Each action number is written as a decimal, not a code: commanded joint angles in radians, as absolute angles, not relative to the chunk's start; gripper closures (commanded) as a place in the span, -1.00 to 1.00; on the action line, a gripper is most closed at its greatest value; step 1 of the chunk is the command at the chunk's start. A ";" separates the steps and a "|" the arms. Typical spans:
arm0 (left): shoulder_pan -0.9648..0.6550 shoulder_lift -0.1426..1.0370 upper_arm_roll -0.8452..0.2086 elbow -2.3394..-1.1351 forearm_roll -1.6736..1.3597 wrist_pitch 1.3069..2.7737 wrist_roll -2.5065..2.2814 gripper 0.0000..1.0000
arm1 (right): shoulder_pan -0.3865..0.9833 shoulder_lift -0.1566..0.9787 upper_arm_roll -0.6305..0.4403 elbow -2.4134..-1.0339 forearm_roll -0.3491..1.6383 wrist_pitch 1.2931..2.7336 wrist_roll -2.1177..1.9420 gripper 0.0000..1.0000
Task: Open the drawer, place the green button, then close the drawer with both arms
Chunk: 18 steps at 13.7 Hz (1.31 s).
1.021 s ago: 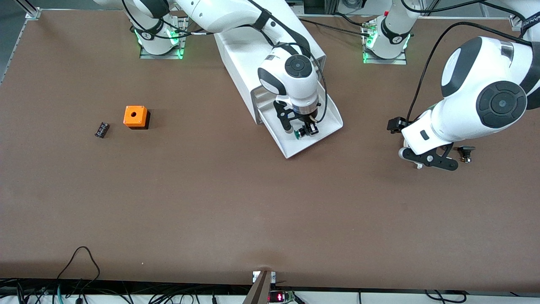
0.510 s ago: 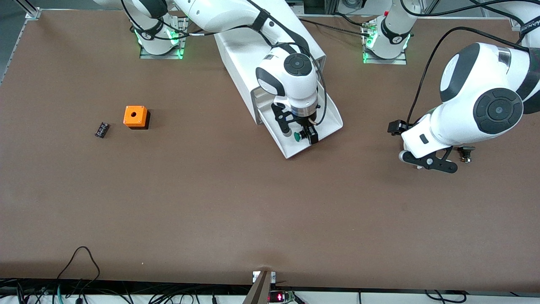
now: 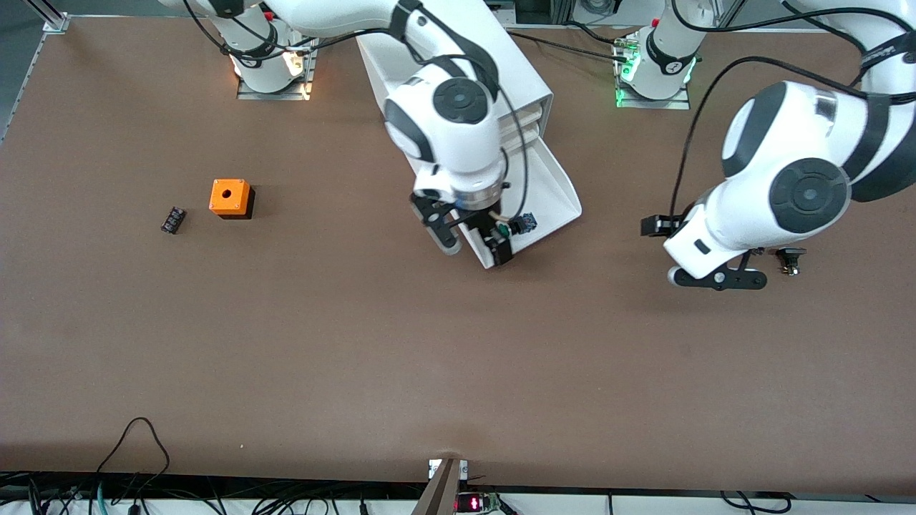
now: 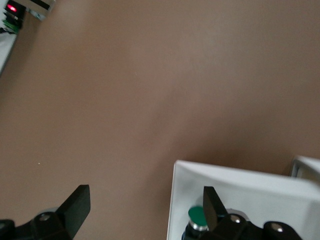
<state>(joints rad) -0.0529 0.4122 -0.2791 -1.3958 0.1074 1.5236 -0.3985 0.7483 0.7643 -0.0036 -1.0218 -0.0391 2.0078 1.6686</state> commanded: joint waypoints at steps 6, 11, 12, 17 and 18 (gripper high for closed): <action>-0.090 0.454 -0.278 -1.652 -0.032 1.934 -0.675 -1.00 | 0.450 0.608 0.008 -1.055 0.106 1.760 0.990 -1.00; -0.165 0.494 -0.275 -1.798 -0.020 2.186 -0.882 -1.00 | 0.350 0.439 -0.029 -1.279 0.095 1.744 0.642 -1.00; -0.187 0.503 -0.273 -1.810 -0.020 2.221 -0.920 -1.00 | 0.351 0.399 -0.063 -1.328 0.095 1.746 0.553 -1.00; -0.271 0.567 -0.272 -1.848 0.096 2.340 -1.124 -0.99 | 0.351 0.249 -0.178 -1.504 0.089 1.752 0.293 -1.00; -0.278 0.572 -0.273 -1.855 0.141 2.364 -1.170 -0.99 | 0.351 0.223 -0.192 -1.535 0.086 1.753 0.257 -1.00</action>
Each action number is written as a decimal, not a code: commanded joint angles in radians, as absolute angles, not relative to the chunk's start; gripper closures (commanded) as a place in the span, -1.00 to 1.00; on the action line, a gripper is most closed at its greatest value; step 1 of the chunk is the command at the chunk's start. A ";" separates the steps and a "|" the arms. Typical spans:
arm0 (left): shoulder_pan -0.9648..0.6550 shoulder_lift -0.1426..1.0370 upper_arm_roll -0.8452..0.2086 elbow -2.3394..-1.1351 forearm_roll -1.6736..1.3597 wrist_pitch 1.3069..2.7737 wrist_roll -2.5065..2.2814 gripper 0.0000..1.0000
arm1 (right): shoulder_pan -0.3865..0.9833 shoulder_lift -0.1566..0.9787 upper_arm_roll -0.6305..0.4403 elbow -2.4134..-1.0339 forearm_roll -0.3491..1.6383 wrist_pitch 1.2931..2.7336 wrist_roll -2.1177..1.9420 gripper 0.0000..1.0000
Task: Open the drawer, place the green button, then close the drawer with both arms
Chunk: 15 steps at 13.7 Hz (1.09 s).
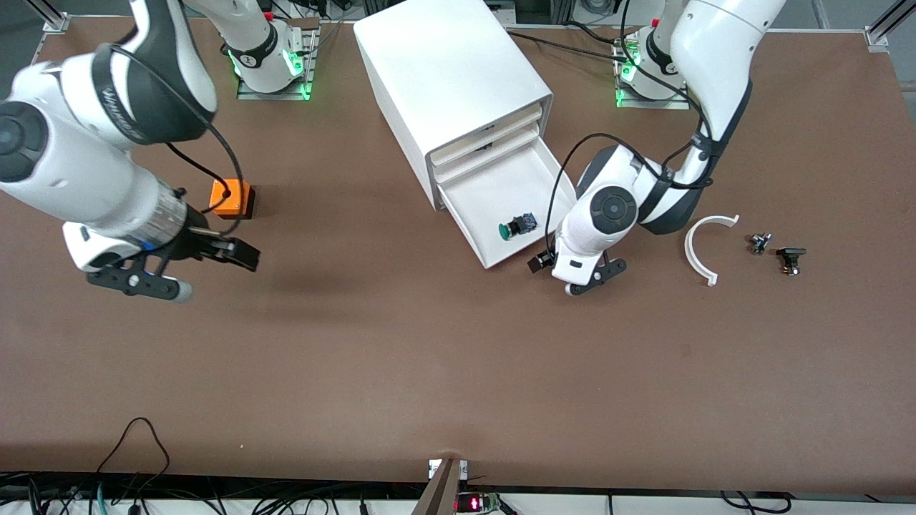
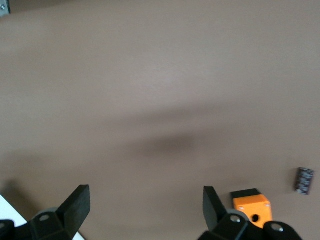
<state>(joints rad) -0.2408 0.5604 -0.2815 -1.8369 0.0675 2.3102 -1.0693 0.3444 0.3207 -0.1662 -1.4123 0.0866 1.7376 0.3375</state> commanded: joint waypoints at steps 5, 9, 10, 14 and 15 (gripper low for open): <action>-0.264 0.563 -0.339 -1.882 0.147 2.352 -1.190 -0.99 | 0.351 0.115 -0.210 -1.623 0.016 1.752 0.196 -1.00; -0.265 0.558 -0.411 -1.910 0.140 2.352 -1.233 -0.99 | 0.350 0.089 -0.206 -1.626 -0.002 1.740 0.198 -1.00; -0.265 0.560 -0.419 -1.916 0.140 2.352 -1.235 -0.99 | 0.350 0.083 -0.203 -1.626 -0.002 1.723 0.205 -1.00; -0.262 0.554 -0.468 -1.960 0.140 2.353 -1.246 -0.99 | 0.049 0.055 0.087 -1.629 -0.005 1.704 0.212 -1.00; -0.262 0.548 -0.480 -1.968 0.140 2.353 -1.255 -0.99 | -0.018 0.048 0.157 -1.631 -0.005 1.698 0.212 -1.00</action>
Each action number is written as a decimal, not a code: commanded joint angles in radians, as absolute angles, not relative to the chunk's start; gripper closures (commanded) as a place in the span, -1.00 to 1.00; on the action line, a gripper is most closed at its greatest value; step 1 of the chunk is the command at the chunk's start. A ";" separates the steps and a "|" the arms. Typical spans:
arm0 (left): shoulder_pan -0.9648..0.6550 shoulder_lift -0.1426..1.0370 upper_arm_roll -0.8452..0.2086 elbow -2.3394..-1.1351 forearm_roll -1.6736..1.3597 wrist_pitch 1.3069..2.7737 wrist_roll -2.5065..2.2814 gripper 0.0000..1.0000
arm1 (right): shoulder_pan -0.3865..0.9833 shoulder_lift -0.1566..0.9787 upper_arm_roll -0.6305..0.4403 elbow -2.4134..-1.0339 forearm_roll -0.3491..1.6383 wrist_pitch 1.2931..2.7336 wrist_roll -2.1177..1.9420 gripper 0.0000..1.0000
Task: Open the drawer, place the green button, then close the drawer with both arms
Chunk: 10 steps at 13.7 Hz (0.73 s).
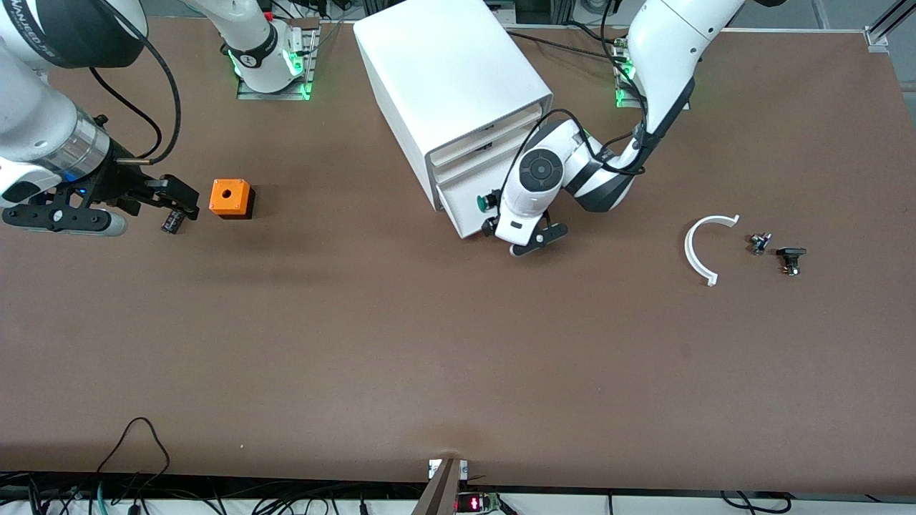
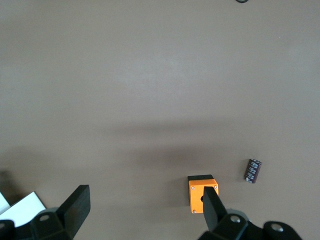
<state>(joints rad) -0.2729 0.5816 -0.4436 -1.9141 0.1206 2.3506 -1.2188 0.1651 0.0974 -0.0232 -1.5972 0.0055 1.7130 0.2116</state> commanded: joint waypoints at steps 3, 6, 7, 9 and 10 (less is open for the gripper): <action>-0.258 0.543 -0.532 -1.973 0.140 2.352 -1.313 -0.99 | -0.020 0.034 0.156 -1.632 -0.006 1.681 0.212 -1.00; -0.249 0.541 -0.563 -1.980 0.140 2.352 -1.324 -0.99 | -0.021 0.034 0.153 -1.623 -0.018 1.661 0.207 -1.00; -0.249 0.541 -0.572 -1.983 0.140 2.350 -1.324 -1.00 | -0.021 0.034 0.153 -1.620 -0.021 1.660 0.210 -1.00; -0.249 0.541 -0.583 -1.985 0.140 2.330 -1.325 -1.00 | -0.021 0.029 0.155 -1.618 -0.023 1.655 0.210 -1.00; -0.249 0.541 -0.595 -1.985 0.138 2.329 -1.325 -1.00 | -0.021 0.028 0.153 -1.620 -0.023 1.651 0.210 -1.00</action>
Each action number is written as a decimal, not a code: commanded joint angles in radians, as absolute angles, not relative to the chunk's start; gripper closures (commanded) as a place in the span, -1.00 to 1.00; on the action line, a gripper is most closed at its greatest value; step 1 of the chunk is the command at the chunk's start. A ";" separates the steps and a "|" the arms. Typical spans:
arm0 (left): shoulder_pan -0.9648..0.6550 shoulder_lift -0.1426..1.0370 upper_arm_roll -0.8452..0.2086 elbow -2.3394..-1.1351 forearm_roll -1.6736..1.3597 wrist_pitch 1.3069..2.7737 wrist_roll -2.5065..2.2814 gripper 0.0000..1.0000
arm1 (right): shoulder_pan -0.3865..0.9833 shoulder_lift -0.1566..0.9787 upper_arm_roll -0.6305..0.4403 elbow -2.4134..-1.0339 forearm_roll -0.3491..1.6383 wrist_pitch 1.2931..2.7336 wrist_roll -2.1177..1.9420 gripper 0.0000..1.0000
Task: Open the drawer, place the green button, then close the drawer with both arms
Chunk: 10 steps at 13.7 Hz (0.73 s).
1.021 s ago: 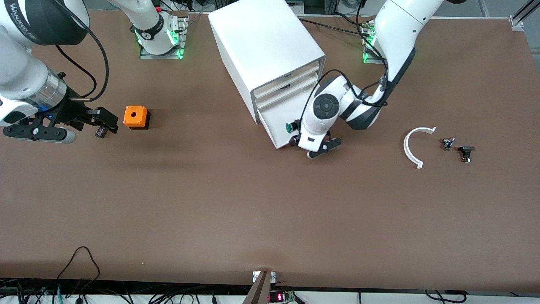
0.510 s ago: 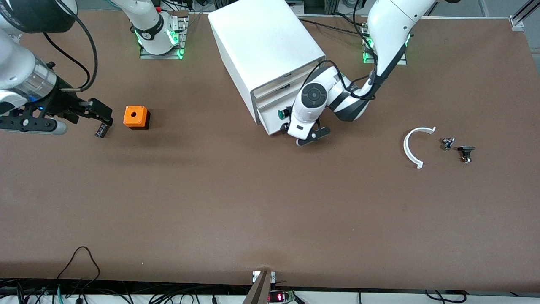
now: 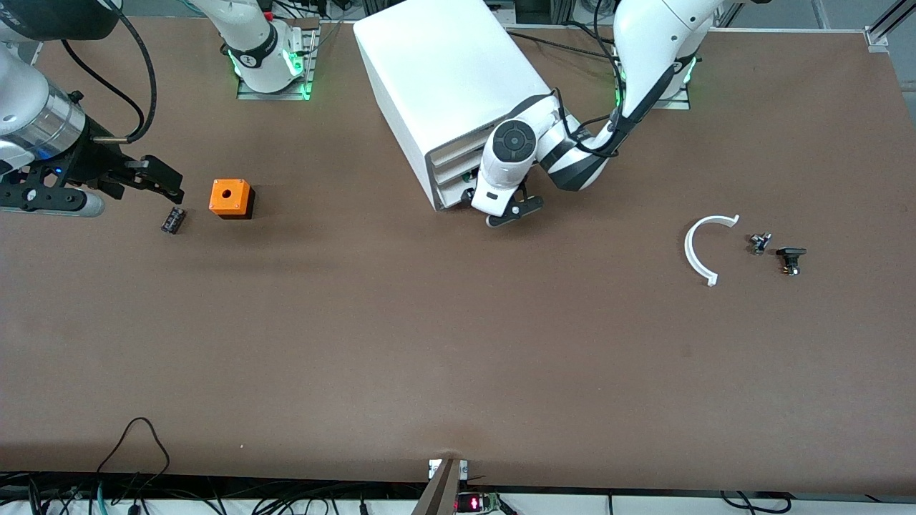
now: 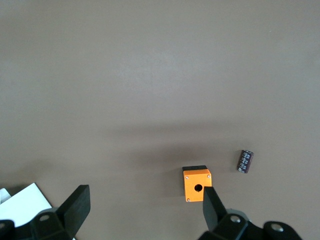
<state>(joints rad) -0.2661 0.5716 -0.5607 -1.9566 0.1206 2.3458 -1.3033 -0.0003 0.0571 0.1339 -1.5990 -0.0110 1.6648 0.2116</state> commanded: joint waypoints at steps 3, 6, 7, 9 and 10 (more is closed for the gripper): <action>-0.247 0.541 -0.623 -1.987 0.133 2.309 -1.336 -1.00 | -0.021 0.023 0.143 -1.618 -0.023 1.624 0.207 -1.00; -0.184 0.540 -0.681 -1.982 0.133 2.296 -1.332 -1.00 | -0.023 0.008 0.120 -1.621 -0.021 1.621 0.196 -1.00; -0.167 0.540 -0.689 -1.976 0.135 2.278 -1.322 -1.00 | -0.023 -0.001 0.120 -1.623 -0.021 1.621 0.195 -1.00; -0.150 0.540 -0.689 -1.953 0.138 2.257 -1.292 -1.00 | -0.023 -0.008 0.120 -1.624 -0.020 1.617 0.178 -1.00; -0.144 0.540 -0.686 -1.939 0.144 2.256 -1.266 -1.00 | -0.023 -0.011 0.118 -1.626 -0.018 1.617 0.175 -1.00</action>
